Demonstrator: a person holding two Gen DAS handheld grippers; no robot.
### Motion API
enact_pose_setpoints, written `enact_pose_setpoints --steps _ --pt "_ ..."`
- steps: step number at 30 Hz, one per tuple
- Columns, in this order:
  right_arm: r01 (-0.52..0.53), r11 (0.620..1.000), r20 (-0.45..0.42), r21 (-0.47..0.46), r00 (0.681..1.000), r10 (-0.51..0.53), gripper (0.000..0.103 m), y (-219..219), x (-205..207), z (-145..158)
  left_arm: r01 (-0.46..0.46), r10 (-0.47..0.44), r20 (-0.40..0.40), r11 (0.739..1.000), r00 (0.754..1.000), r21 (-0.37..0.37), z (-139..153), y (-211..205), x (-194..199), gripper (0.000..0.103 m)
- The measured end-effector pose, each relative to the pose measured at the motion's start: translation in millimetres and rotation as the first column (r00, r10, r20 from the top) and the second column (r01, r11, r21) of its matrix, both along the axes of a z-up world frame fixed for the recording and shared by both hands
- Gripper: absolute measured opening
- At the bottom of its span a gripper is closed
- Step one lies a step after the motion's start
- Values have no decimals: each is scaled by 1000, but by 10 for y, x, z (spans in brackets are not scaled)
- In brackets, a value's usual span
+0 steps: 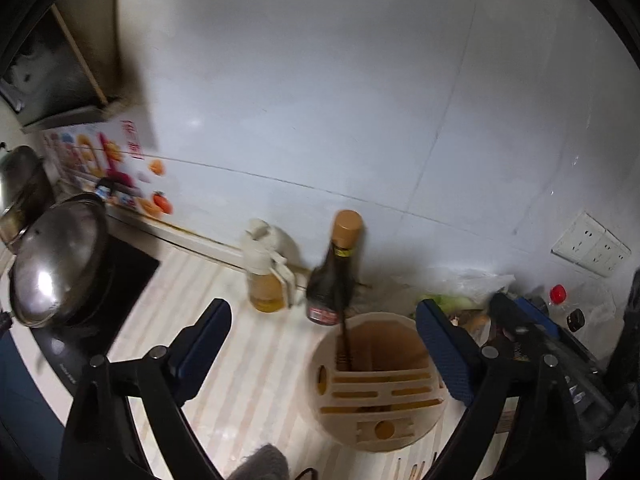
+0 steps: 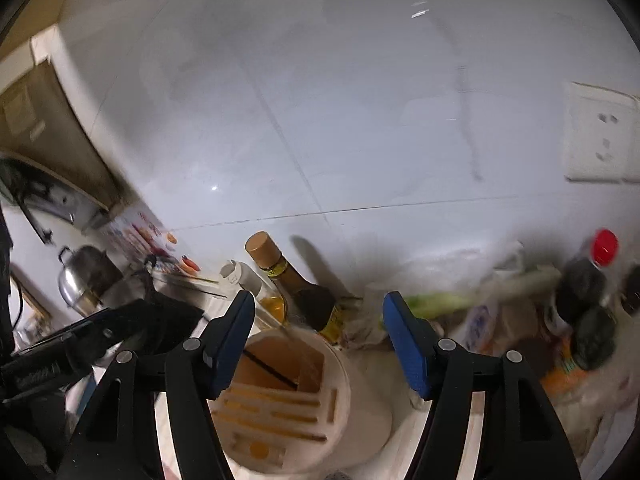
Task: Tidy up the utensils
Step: 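Drop both chopsticks into the holder by opening both grippers, then move both open grippers back down to the remaining chopsticks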
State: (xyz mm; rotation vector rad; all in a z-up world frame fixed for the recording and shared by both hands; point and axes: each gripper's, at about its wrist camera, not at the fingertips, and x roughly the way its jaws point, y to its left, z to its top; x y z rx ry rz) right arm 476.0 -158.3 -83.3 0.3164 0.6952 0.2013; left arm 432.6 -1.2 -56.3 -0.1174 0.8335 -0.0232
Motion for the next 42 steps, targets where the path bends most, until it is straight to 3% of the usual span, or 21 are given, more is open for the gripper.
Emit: enact_pose_setpoints --steps 1,5,10,12,13,16,20,22,24,27,33,36,39,40,42 --pt "28 1000 -15 -9 999 -29 75 -59 -66 23 -10 10 7 1000 1000 9 25 28 -53 103" --pt "78 997 -70 -2 994 -78 90 -263 -326 61 -44 42 40 998 998 49 31 87 -325 103" --pt "126 992 -175 -32 976 -130 100 -429 -728 -164 -54 55 -18 998 998 37 -280 118 -665 103" --pt "135 990 -221 -24 965 -137 100 -515 -888 -351 -49 52 -65 998 997 45 -485 98 -824 103" --pt "140 990 -238 -32 960 -144 100 -534 -943 -429 -27 29 -51 999 998 36 -588 79 -871 103" --pt "150 985 -290 -82 942 -168 100 -616 -1140 -736 -13 20 -138 999 990 50 -973 21 -1027 103" --pt "158 984 -442 -86 879 -180 100 -745 -1337 -1328 11 8 -278 998 961 66 -1575 -85 -1154 103" --pt "164 982 -496 -97 847 -190 91 -819 -1431 -1570 31 0 -327 996 945 89 -1806 -177 -1232 103" --pt "162 982 -564 -94 804 -187 58 -868 -1532 -1856 62 -19 -380 993 925 100 -2063 -305 -1309 103" --pt "163 983 -625 -81 760 -177 40 -916 -1673 -2172 122 -73 -446 989 892 81 -2361 -546 -1412 103" --pt "170 981 -646 -91 739 -188 40 -995 -1873 -2303 255 -215 -513 967 831 8 -2704 -1079 -1504 98" --pt "189 978 -644 -94 737 -204 40 -1059 -1936 -2310 303 -255 -524 953 813 8 -2797 -1304 -1489 79" --pt "206 973 -646 -99 731 -221 40 -1133 -1959 -2323 341 -283 -521 940 805 17 -2853 -1491 -1478 73" --pt "210 973 -648 -99 728 -223 40 -1144 -1968 -2323 356 -292 -521 934 802 26 -2874 -1553 -1482 63" --pt "220 970 -654 -101 720 -231 40 -1162 -1968 -2337 385 -297 -515 920 804 71 -2898 -1668 -1498 53"
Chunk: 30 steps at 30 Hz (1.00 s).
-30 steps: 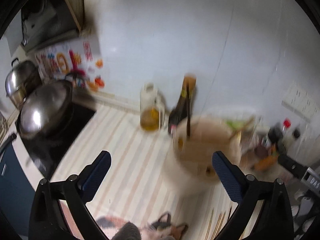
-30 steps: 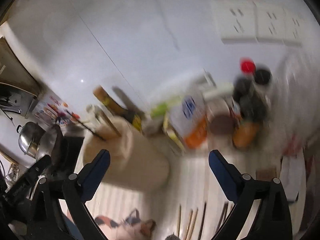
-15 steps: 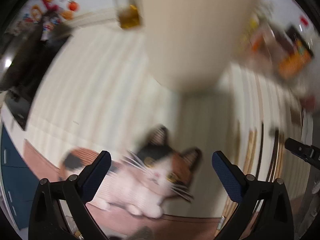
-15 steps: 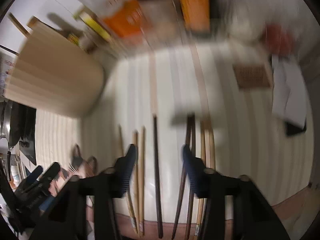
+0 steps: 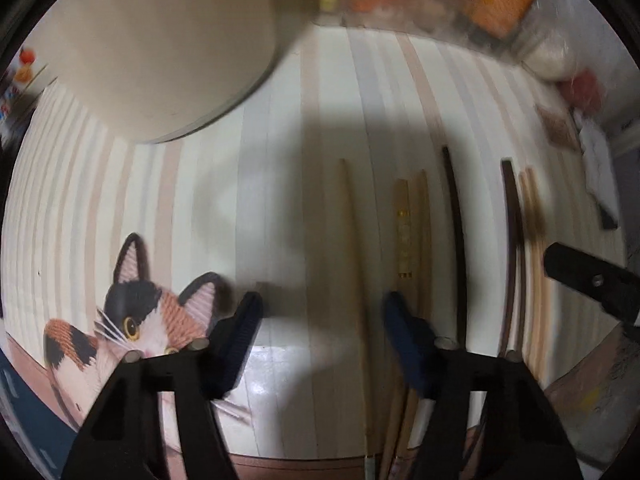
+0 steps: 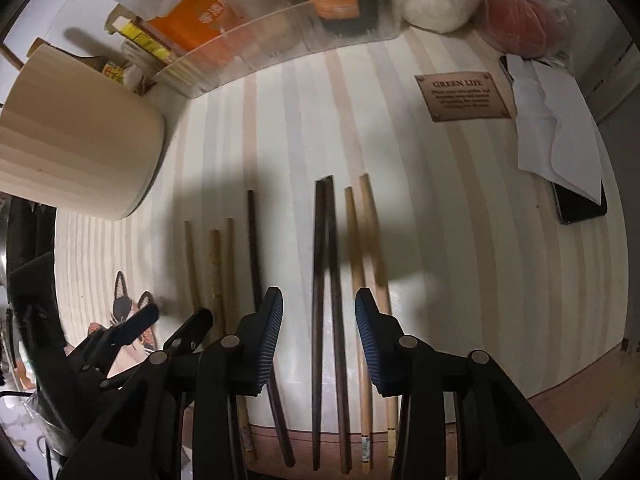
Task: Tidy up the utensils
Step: 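Move both open grippers back down to the remaining chopsticks, then grasp a light wooden chopstick with the left gripper while the right grasps a dark one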
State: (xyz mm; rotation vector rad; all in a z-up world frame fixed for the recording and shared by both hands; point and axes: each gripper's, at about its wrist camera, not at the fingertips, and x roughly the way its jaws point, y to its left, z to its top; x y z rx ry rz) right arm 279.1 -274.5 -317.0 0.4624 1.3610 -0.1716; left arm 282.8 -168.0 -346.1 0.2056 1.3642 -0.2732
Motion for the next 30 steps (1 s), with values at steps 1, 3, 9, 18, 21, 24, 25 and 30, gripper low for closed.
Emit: enact_pose_setpoints --steps 1,3,9,18,21,24,25,30 --pt "2 1000 -1 2 1000 -2 40 -7 -5 0 15 -15 12 1000 1000 -6 13 -45 -13 40" --pt "3 1000 -7 -1 1000 -3 40 -14 -15 -6 19 -19 19 1000 1000 -5 46 -77 -10 14" --pt "-42 999 -16 11 999 42 40 96 55 -20 -59 59 6 998 998 -12 85 322 62 4" --pt "-167 986 -81 18 982 168 37 499 271 -264 -187 187 -13 982 982 12 91 1022 34 4" --pt "-216 976 -98 -41 972 211 22 626 305 -335 -197 197 -15 980 980 4 105 1083 47 4" --pt "-260 960 -106 -100 962 250 13 716 335 -348 -203 203 -13 979 979 4 75 1170 32 4" --pt "-267 958 -104 -102 961 256 9 729 340 -344 -202 202 -12 979 979 6 81 1151 7 4" --pt "-278 953 -129 -118 956 263 5 758 371 -355 -204 204 -11 979 979 2 81 1212 -58 4"
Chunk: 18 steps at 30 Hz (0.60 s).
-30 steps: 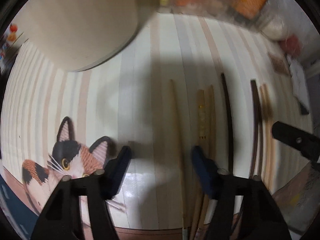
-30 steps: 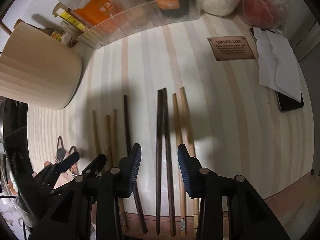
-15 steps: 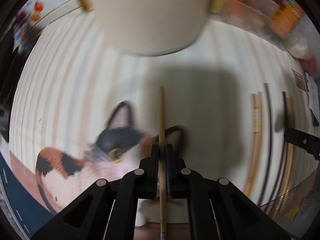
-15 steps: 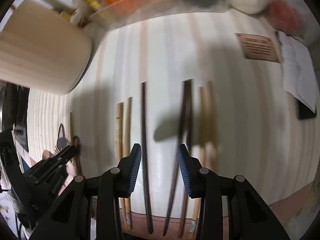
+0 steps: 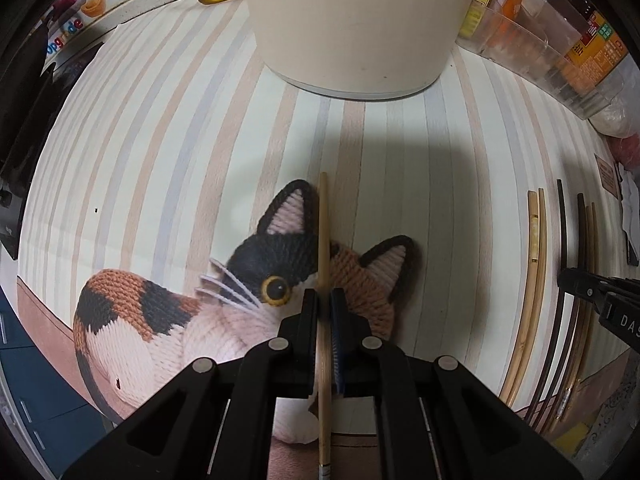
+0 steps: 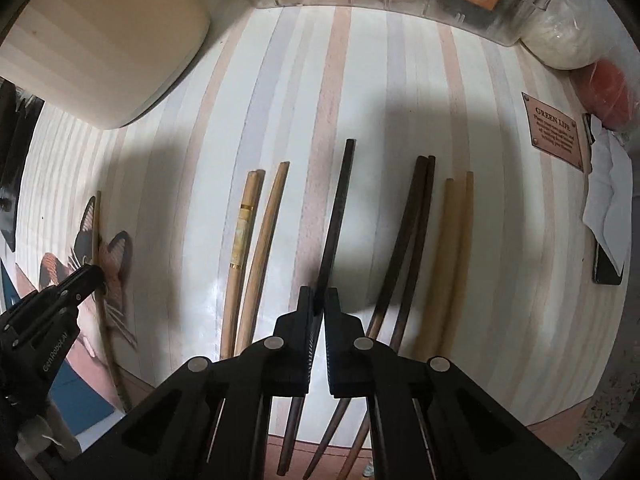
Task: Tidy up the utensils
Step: 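Grasp a light wooden chopstick with the left gripper while the right grasps a dark one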
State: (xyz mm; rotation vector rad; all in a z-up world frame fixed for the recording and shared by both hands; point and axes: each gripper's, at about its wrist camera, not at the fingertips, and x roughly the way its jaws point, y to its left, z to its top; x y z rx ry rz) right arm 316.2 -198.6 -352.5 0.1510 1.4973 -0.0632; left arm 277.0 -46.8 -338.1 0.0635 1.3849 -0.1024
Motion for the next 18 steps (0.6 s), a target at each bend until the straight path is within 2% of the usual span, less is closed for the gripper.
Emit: enact_pose_setpoints --steps 18 --pt "-29 999 -48 -34 998 27 6 51 89 -10 9 -9 -15 1000 1000 14 -12 -77 56 5"
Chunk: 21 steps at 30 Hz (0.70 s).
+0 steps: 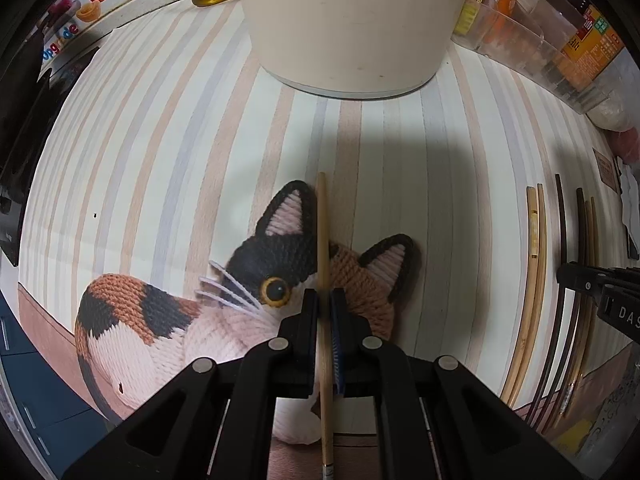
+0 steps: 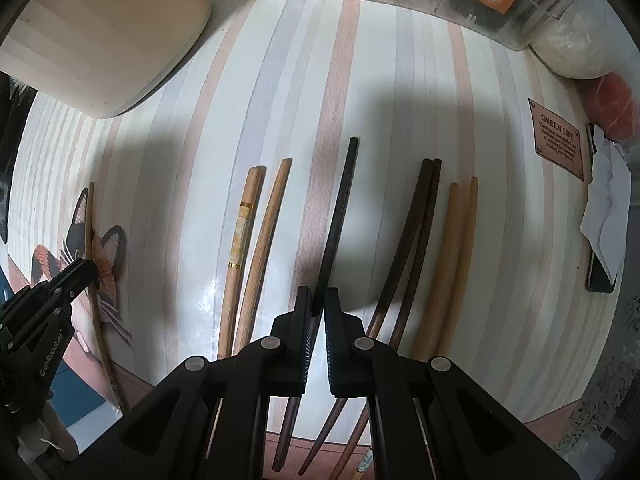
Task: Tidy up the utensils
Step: 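Grasp a light wooden chopstick with the left gripper while the right grasps a dark one, then lift both held chopsticks upright and carry them toward the utensil holder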
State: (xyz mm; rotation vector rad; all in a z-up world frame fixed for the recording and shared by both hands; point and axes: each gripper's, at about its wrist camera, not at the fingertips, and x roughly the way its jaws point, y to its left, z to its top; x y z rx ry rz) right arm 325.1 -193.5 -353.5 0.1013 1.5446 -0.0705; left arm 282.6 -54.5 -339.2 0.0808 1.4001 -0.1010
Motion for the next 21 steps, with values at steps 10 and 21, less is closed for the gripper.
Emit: enact_pose_setpoints --steps 10,21 --pt "47 998 31 48 998 -49 5 -70 -81 8 -3 3 20 1000 1000 -6 66 -9 17 4" --pt "93 986 193 141 974 -120 5 -222 -383 498 6 6 137 996 990 -85 717 55 -37 4"
